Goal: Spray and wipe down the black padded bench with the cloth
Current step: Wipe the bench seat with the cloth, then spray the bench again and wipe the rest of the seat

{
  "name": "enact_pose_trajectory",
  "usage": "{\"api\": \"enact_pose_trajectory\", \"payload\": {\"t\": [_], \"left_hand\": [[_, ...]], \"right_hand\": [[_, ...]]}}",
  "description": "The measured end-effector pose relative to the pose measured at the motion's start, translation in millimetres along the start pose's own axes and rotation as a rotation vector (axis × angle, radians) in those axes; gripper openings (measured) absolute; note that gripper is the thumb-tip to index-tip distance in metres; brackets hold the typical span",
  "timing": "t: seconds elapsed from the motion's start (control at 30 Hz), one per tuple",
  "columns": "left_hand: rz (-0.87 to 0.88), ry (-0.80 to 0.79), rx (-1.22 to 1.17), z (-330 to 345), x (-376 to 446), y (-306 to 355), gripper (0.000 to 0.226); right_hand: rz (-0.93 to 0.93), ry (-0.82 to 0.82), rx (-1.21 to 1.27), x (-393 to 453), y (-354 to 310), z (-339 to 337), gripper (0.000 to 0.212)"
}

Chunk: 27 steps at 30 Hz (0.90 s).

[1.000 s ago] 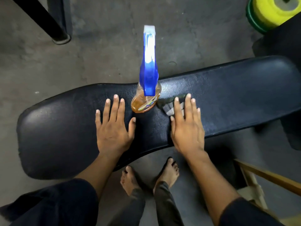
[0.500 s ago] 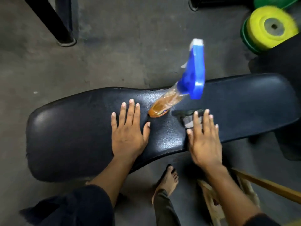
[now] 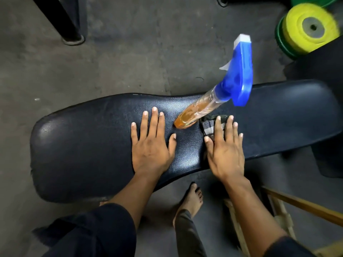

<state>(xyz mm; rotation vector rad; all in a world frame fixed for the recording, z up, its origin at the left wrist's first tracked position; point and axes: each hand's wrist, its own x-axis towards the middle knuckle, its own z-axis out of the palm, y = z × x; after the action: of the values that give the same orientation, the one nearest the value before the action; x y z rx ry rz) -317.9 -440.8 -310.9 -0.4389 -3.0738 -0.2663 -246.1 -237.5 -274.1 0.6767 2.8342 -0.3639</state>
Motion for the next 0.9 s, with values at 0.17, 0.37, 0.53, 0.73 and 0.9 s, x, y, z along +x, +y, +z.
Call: {"api": "enact_pose_trajectory", "payload": {"t": [0.17,0.37,0.53,0.73,0.9], "left_hand": [[0.000,-0.019,-0.002,-0.6,-0.5,0.8,0.077],[-0.014,-0.113,-0.088,-13.9,3.2,-1.7,0.075],[-0.017,-0.209,-0.275,-39.0,6.5,-20.1,0.076],[-0.087,-0.210,-0.301,-70.6,-10.5,-81.5,0.071],[-0.138,-0.215,-0.272,-82.7,-39.5,-141.6,0.071]], "right_hand": [[0.007,0.168,0.610,-8.1,-22.4,-39.4,0.097],[-0.242,0.284,1.223,2.1,-77.3,-97.6,0.105],[-0.366,0.455,1.062,26.1,-114.2,-128.1,0.075],[-0.273,0.164,0.910,-27.8,-159.9,-106.7,0.017],[-0.243,-0.069,0.651,-112.3,-196.2,-44.9,0.032]]}}
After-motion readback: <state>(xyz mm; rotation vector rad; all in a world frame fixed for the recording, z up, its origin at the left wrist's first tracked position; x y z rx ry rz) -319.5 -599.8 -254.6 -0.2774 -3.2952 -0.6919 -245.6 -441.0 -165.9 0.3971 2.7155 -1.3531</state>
